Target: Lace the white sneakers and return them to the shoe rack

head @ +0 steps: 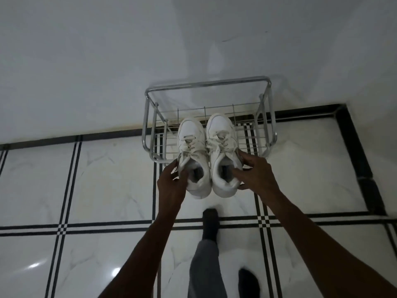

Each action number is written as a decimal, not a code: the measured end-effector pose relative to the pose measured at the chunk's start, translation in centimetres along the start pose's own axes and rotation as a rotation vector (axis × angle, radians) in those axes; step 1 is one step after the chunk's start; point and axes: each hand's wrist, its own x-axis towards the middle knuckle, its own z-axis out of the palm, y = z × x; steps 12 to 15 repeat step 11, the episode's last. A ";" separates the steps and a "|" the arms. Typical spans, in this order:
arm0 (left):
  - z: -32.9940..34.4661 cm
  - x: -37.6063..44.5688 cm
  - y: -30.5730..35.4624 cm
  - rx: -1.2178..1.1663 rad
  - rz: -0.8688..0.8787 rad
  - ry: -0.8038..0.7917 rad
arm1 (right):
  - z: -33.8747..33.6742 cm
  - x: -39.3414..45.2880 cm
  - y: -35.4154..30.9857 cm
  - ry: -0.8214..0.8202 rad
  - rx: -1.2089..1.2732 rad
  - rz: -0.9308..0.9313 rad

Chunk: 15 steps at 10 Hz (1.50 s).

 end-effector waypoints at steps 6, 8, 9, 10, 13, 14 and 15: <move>5.5 18.0 -1.5 0.034 -0.118 -0.123 | 2.6 18.3 0.1 0.097 -0.191 0.015; 5.3 18.5 -2.1 0.093 -0.080 -0.164 | 2.9 18.5 1.0 0.108 -0.153 0.091; 5.0 18.5 -1.8 0.199 -0.046 -0.183 | 2.7 17.9 0.6 0.057 -0.208 0.128; 4.3 18.2 -1.0 0.394 0.076 -0.186 | 2.6 17.1 0.3 0.059 -0.384 0.075; 3.4 16.6 1.7 0.581 0.156 -0.139 | 2.2 15.5 -1.1 0.098 -0.524 0.019; 3.4 16.6 1.7 0.581 0.156 -0.139 | 2.2 15.5 -1.1 0.098 -0.524 0.019; 3.4 16.6 1.7 0.581 0.156 -0.139 | 2.2 15.5 -1.1 0.098 -0.524 0.019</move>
